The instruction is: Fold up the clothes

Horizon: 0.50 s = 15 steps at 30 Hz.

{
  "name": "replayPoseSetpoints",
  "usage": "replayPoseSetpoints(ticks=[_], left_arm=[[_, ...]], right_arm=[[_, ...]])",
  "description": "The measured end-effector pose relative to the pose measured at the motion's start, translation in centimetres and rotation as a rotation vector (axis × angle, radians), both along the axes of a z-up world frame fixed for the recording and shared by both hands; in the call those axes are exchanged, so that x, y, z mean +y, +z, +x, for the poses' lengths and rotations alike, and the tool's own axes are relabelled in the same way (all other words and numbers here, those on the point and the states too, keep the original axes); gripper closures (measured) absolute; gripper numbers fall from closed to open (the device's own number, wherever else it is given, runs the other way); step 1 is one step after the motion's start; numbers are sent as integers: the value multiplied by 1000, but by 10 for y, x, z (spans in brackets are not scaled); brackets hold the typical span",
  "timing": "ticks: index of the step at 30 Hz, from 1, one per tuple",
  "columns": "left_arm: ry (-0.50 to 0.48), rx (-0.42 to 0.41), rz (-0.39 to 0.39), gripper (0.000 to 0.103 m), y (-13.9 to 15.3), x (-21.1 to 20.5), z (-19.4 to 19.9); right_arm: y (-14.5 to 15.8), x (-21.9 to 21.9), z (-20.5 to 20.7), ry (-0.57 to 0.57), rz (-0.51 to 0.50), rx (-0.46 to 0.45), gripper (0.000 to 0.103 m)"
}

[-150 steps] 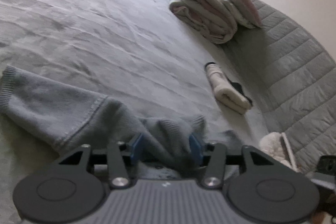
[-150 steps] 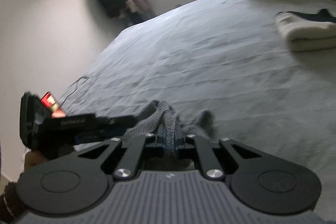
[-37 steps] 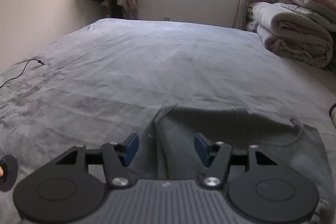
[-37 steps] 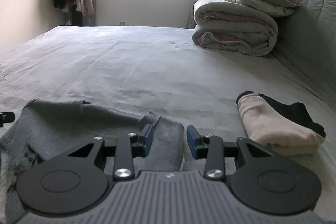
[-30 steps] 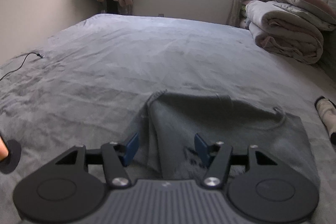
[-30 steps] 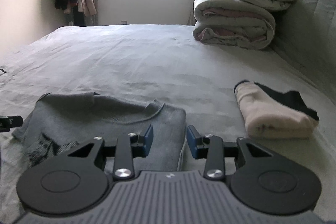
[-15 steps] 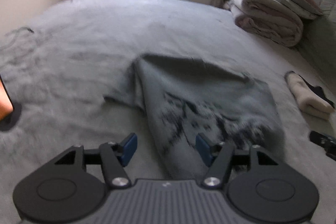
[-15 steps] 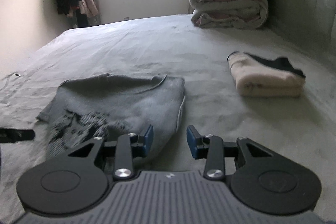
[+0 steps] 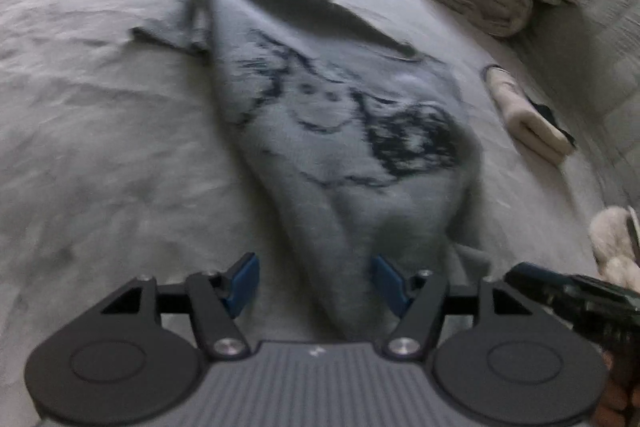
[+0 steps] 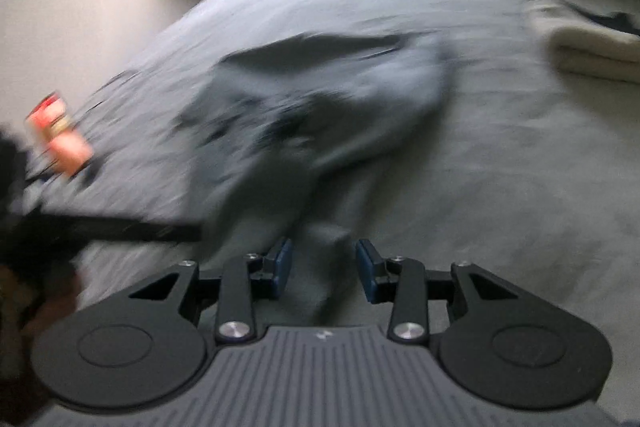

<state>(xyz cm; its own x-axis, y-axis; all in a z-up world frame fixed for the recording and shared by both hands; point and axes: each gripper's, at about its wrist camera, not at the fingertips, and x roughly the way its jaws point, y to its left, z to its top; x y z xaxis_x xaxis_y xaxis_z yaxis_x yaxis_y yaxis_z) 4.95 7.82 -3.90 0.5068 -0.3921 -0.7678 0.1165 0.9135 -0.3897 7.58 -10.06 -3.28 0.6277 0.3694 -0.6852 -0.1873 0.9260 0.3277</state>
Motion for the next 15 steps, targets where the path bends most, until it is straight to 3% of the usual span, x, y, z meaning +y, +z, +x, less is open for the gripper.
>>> replayPoseSetpoints(ticks=[2,6,13,15], left_arm=[[-42,17,-36,44,-2,-5,3],[-67,46,-64,62,-7,-14,12],[-77,45,-23,64,0,-17,14],[-86,44,-12,64,1,-15,13]], right_arm=[[-2,8,-2,77,-10,5,52],[-10,29,-3,177,-89,24,52],[-2,28,9,129,-173,-79,52],[-4,27,19,118,-201,-76,63]])
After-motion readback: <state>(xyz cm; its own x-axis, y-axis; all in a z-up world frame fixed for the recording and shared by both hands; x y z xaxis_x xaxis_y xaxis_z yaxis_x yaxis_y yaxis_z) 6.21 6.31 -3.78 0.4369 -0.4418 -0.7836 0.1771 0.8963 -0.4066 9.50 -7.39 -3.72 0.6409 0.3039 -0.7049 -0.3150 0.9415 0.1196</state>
